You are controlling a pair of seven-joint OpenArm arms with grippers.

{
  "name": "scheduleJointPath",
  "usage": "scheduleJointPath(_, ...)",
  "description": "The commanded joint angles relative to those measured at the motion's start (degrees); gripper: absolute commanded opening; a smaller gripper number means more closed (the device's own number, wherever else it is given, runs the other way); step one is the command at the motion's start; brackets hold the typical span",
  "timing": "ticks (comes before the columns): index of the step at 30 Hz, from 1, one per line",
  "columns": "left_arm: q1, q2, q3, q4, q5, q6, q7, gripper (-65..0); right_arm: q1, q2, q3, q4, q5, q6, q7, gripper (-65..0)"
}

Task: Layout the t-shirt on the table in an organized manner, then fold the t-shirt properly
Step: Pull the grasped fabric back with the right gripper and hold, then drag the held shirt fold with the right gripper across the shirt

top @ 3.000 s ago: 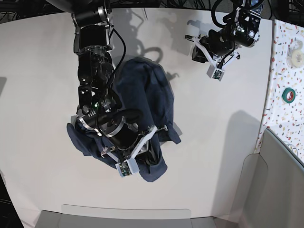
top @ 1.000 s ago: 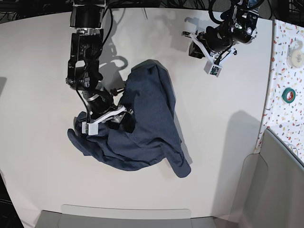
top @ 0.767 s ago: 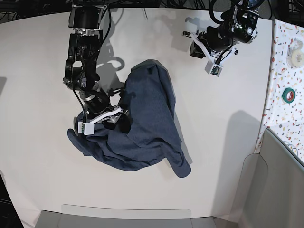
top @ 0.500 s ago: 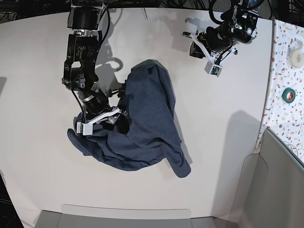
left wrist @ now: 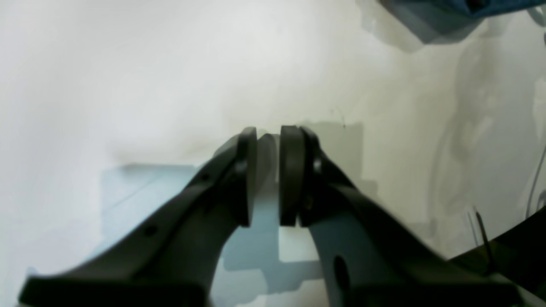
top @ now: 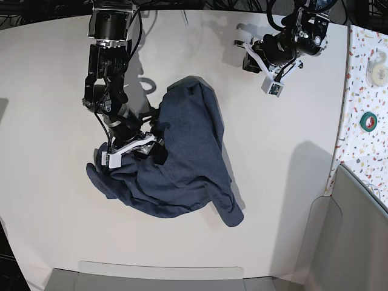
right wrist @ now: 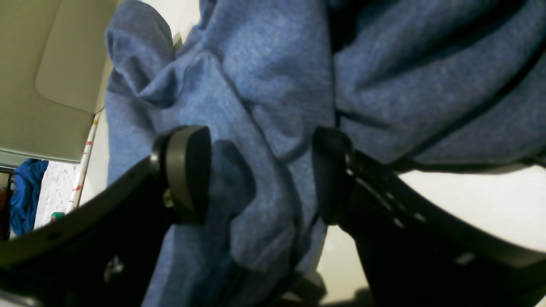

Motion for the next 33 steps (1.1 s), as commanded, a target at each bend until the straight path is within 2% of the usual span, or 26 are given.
scheduleJointPath(1,-0.1,-0.2,0.0,0.8,-0.5,-0.1,-0.8,-54.8,1.1,-0.3,-0.1,2.0,1.1,1.3,1.0,-28.2)
scheduleJointPath(8,-0.1,-0.2,0.0,0.8,-0.5,-0.1,-0.8,-54.8,1.2,-0.7,-1.2,3.1,2.0,1.3,-1.7,-28.2)
scheduleJointPath(20,-0.1,-0.2,0.0,0.8,-0.5,-0.1,-1.0,-54.8,1.1,-1.4,-1.4,2.6,3.7,1.3,-1.8,-28.3)
scheduleJointPath(27,0.0,-0.2,0.0,0.8,-0.5,-0.1,-1.0,-54.8,1.5,-1.5,-1.4,-2.9,3.7,1.3,-1.8,-28.3)
scheduleJointPath(33,0.1,-0.3,0.0,0.8,-0.5,-0.1,-1.1,-54.8,1.5,-1.5,-1.4,-3.3,3.7,1.3,-1.8,-28.3)
